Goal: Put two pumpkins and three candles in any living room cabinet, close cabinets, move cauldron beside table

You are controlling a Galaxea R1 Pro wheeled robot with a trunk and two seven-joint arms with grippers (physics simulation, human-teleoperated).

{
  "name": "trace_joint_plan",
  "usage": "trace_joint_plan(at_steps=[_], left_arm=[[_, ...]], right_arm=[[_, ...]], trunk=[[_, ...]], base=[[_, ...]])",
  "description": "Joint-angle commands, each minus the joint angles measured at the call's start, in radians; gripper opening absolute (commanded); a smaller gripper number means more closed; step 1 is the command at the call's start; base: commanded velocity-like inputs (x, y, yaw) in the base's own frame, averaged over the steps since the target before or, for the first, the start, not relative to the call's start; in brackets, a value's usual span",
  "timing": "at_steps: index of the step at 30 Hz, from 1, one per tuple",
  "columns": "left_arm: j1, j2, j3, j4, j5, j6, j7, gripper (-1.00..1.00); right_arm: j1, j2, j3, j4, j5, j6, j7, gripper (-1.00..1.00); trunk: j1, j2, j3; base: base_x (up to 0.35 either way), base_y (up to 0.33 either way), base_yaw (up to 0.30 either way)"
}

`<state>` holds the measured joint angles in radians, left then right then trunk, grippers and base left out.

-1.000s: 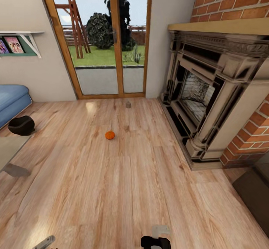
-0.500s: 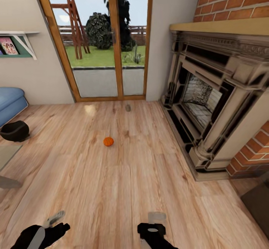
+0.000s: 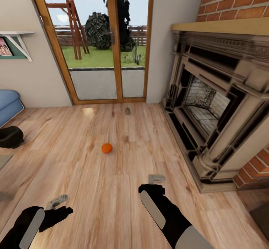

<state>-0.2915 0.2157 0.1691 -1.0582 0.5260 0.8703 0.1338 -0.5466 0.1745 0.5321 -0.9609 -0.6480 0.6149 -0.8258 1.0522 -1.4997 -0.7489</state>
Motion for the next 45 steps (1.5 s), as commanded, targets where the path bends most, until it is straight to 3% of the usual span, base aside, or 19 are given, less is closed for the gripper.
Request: trace_joint_plan(at_steps=[1,17,45], left_arm=[[-0.001,0.0,0.0,-0.003,0.001,0.008,0.0,1.0],[-0.005,0.008,0.001,-0.037,0.002,0.026,0.0,1.0],[-0.005,0.017,0.003,-0.037,-0.002,0.015,0.004,1.0]], right_arm=[[-0.001,0.0,0.0,-0.007,0.0,0.006,-0.003,1.0],[-0.006,0.0,-0.001,-0.012,0.002,0.013,-0.008,1.0],[-0.008,0.0,0.002,-0.008,0.002,0.014,-0.004,1.0]], trunk=[[0.0,0.0,0.0],[0.0,0.0,0.015],[0.0,0.0,0.015]], base=[[0.298,0.0,0.0],[0.283,-0.016,0.0],[0.284,-0.109,0.0]])
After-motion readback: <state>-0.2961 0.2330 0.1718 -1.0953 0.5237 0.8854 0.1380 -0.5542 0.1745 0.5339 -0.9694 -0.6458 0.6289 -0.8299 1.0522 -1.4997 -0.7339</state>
